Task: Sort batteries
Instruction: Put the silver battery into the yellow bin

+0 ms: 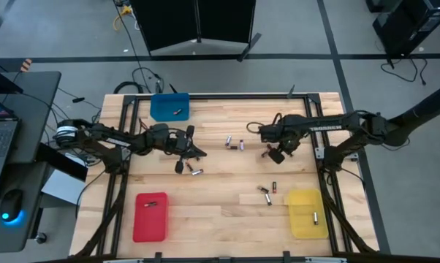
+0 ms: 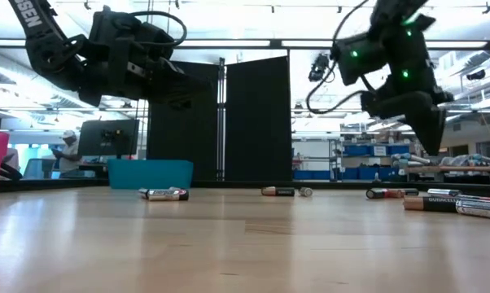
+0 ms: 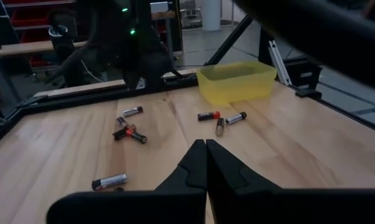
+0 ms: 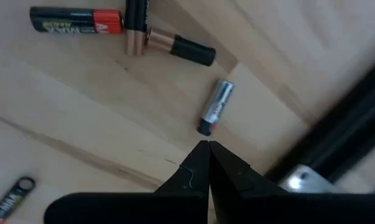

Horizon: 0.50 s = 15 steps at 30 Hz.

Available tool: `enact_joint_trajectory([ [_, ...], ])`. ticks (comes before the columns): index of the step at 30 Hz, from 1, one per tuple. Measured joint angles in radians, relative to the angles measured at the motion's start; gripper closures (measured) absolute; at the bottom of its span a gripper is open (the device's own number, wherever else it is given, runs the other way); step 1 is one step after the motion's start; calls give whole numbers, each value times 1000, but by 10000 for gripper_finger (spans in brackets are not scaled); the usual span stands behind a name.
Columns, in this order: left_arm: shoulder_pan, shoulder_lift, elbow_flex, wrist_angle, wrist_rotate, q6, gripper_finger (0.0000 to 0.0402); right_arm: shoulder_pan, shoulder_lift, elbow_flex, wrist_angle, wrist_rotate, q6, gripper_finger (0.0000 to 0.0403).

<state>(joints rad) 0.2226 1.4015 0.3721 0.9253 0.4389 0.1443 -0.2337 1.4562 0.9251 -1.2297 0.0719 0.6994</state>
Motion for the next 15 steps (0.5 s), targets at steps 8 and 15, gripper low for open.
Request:
enact_joint_trajectory([
  [8, 0, 0, 0, 0, 0, 9, 398, -64, -142, -190, 187, -48, 41, 388],
  [15, 0, 0, 0, -1, -4, 3, 398, -110, -203, -289, 281, -44, 67, 362],
])
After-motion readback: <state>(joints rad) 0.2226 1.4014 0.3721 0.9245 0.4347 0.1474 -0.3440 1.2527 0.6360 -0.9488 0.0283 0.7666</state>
